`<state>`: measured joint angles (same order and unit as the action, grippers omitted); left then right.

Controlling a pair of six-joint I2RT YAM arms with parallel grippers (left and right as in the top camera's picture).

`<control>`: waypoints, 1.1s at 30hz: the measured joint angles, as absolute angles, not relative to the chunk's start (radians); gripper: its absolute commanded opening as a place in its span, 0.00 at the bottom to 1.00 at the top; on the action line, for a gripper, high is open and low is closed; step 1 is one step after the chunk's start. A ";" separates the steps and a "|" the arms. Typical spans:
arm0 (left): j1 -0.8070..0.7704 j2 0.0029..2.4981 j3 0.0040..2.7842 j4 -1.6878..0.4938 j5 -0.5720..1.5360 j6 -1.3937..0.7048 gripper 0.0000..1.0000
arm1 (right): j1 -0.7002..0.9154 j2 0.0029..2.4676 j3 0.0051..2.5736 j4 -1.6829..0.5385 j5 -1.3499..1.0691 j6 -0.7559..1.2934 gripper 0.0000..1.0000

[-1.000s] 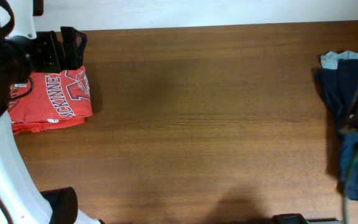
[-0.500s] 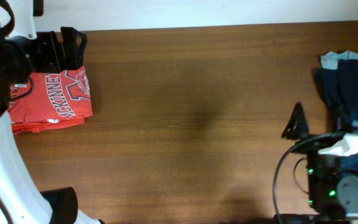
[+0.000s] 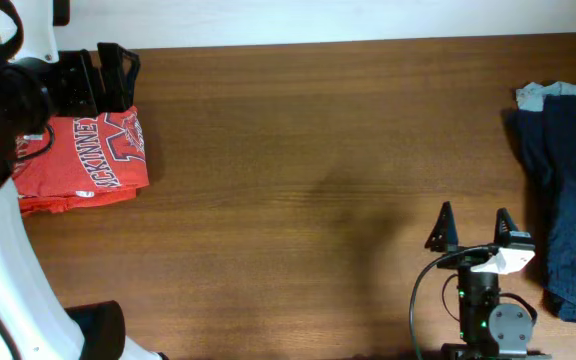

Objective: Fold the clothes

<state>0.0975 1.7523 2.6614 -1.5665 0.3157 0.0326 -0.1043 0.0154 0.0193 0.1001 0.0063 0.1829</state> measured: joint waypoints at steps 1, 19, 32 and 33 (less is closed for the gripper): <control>0.097 1.752 2.661 -1.567 0.316 0.033 0.99 | -0.104 0.015 0.018 0.078 0.006 0.184 0.99; 0.097 1.752 2.661 -1.567 0.316 0.033 0.99 | -0.104 0.059 0.011 -0.075 0.001 0.180 0.99; 0.097 1.752 2.661 -1.567 0.316 0.033 0.99 | -0.104 0.062 0.011 -0.075 0.001 0.179 0.99; 0.097 1.752 2.661 -1.567 0.316 0.033 0.99 | -0.104 0.062 0.011 -0.075 0.001 0.179 0.99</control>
